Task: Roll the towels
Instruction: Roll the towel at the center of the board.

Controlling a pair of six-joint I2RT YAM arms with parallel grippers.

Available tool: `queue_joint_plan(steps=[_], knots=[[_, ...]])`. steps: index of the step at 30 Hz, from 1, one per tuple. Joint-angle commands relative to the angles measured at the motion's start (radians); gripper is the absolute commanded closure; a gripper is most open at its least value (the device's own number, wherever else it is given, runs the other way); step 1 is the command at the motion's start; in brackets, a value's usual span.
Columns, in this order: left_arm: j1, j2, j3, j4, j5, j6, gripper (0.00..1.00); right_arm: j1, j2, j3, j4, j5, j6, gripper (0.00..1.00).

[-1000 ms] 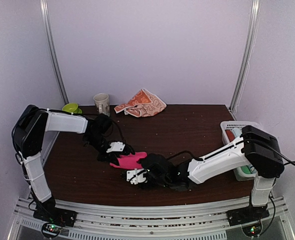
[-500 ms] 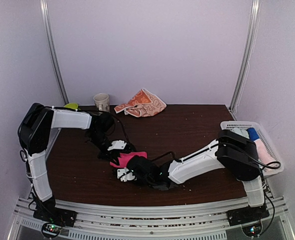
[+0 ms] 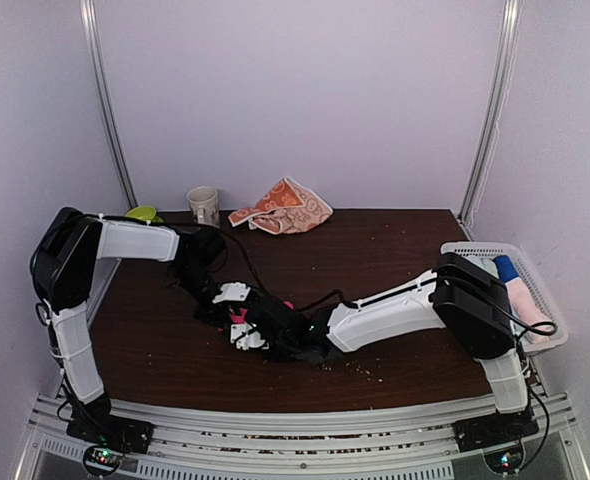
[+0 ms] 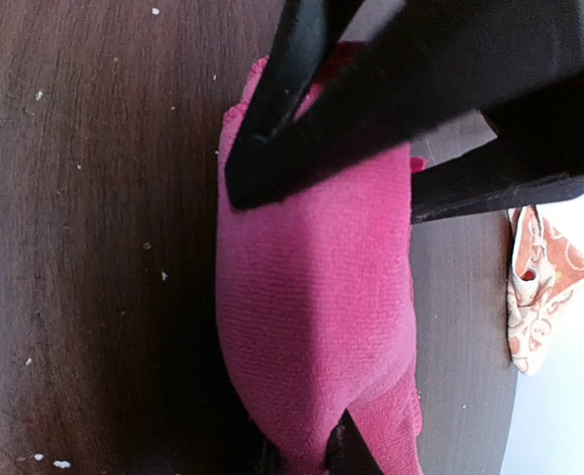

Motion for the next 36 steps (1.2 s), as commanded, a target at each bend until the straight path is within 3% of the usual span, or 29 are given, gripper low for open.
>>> queue_joint_plan(steps=[1, 6, 14, 19, 23, 36], knots=[[0.056, -0.018, -0.079, -0.01, -0.146, -0.01, 0.52, -0.027, 0.038, 0.012, -0.154, -0.133, 0.078, 1.0], [0.127, -0.151, -0.157, 0.154, -0.144, -0.061, 0.33, -0.037, 0.044, 0.053, -0.233, -0.251, 0.15, 1.0], [0.179, -0.451, -0.473, 0.551, -0.135, -0.146, 0.29, -0.062, 0.091, 0.212, -0.419, -0.46, 0.31, 0.97], [0.179, -0.598, -0.65, 0.704, -0.086, -0.159, 0.29, -0.086, 0.135, 0.318, -0.502, -0.591, 0.433, 0.95], [0.178, -0.664, -0.728, 0.754, -0.049, -0.131, 0.3, -0.114, 0.161, 0.376, -0.531, -0.69, 0.527, 0.95], [0.132, -0.836, -0.855, 0.753, -0.024, 0.024, 0.32, -0.189, 0.243, 0.454, -0.541, -0.768, 0.697, 0.94]])
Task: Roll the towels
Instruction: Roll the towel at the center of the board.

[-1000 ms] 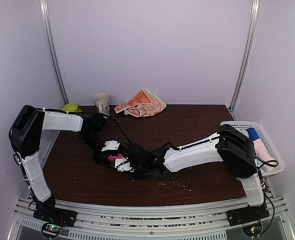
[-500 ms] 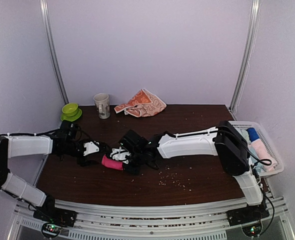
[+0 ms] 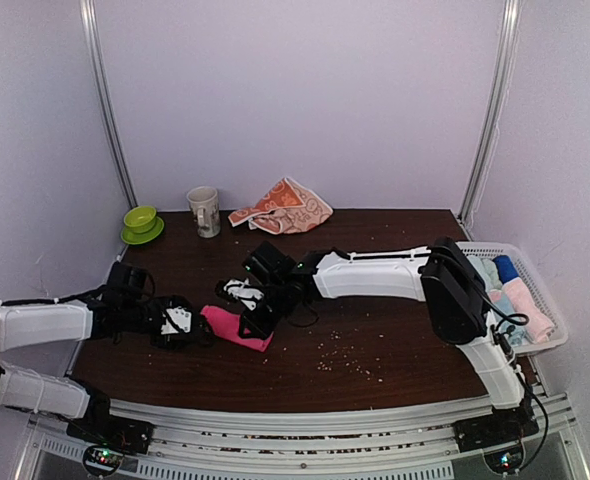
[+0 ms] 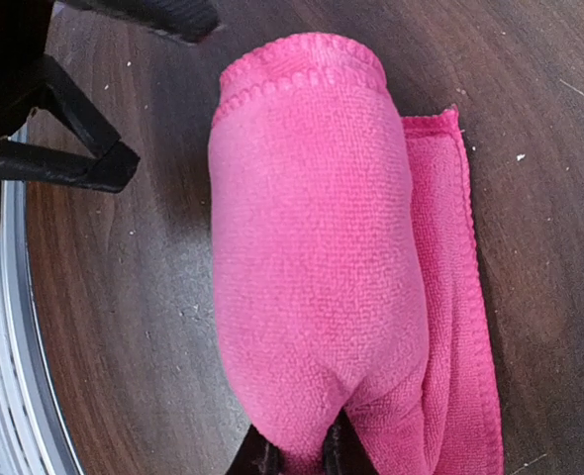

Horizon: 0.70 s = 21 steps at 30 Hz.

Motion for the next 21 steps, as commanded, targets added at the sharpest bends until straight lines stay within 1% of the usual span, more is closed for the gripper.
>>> queue_joint_plan(steps=[1, 5, 9, 12, 15, 17, 21], knots=[[-0.028, -0.078, -0.03, 0.04, 0.034, 0.058, 0.32, -0.023, 0.089, -0.011, -0.061, -0.02, 0.083, 0.94], [-0.09, -0.063, -0.027, 0.069, -0.034, 0.057, 0.32, -0.031, 0.109, 0.004, -0.06, -0.022, 0.095, 0.92], [-0.194, -0.005, -0.032, 0.143, -0.135, 0.06, 0.33, -0.043, 0.124, 0.016, -0.055, -0.042, 0.109, 0.92], [-0.245, 0.054, -0.025, 0.201, -0.2, 0.06, 0.34, -0.055, 0.132, 0.018, -0.049, -0.066, 0.122, 0.9], [-0.266, 0.11, -0.011, 0.257, -0.238, 0.053, 0.36, -0.064, 0.139, 0.018, -0.044, -0.09, 0.129, 0.9], [-0.27, 0.137, -0.005, 0.297, -0.259, 0.045, 0.37, -0.068, 0.141, 0.018, -0.041, -0.097, 0.135, 0.86], [-0.281, 0.178, -0.012, 0.383, -0.305, 0.04, 0.37, -0.071, 0.143, 0.019, -0.042, -0.103, 0.134, 0.85]])
